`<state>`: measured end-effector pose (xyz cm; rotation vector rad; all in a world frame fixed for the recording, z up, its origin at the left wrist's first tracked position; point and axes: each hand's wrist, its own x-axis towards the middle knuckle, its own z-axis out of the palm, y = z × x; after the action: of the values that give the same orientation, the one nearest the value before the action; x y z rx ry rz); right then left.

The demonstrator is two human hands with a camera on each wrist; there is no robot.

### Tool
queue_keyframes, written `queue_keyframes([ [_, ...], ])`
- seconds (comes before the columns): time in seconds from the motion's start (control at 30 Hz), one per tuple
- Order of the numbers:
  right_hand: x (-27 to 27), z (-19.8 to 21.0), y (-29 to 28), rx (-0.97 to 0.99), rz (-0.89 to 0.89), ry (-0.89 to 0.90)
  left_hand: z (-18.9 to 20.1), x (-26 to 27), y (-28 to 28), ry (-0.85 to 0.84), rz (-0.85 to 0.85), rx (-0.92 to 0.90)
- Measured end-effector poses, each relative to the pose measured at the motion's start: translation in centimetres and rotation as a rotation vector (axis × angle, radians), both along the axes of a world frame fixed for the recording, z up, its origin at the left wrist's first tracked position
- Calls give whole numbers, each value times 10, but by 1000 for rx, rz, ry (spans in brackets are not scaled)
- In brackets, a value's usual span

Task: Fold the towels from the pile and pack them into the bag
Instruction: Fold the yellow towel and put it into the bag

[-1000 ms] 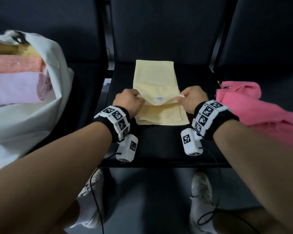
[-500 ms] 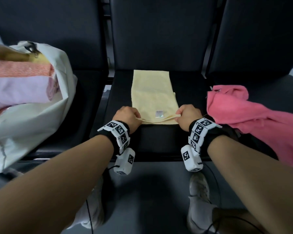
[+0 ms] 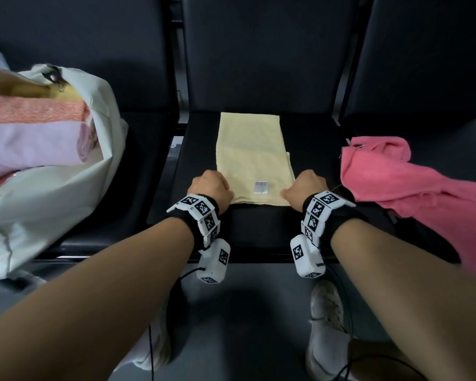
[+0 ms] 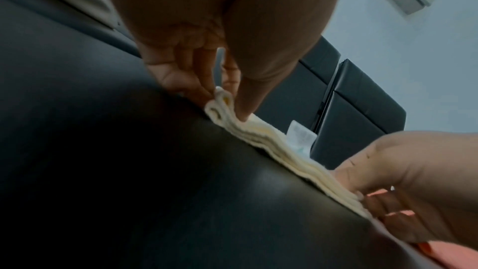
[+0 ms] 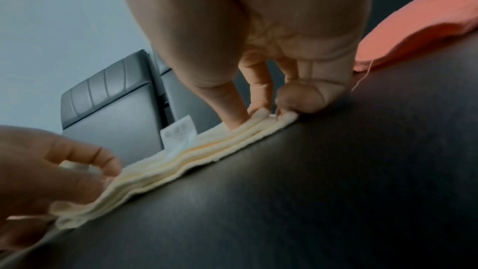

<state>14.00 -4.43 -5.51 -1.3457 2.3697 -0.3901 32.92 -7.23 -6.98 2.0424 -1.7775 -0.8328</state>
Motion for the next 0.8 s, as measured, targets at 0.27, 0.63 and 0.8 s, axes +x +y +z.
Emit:
queue_keyframes([
  [0.27, 12, 6, -6, 115, 36, 21, 3, -2, -4, 15, -4, 114],
  [0.63, 4, 21, 8, -278, -28, -318, 21, 9, 16, 377, -11, -307],
  [0.8, 1, 32, 18, -475, 41, -399, 40, 8, 22, 516, 65, -312],
])
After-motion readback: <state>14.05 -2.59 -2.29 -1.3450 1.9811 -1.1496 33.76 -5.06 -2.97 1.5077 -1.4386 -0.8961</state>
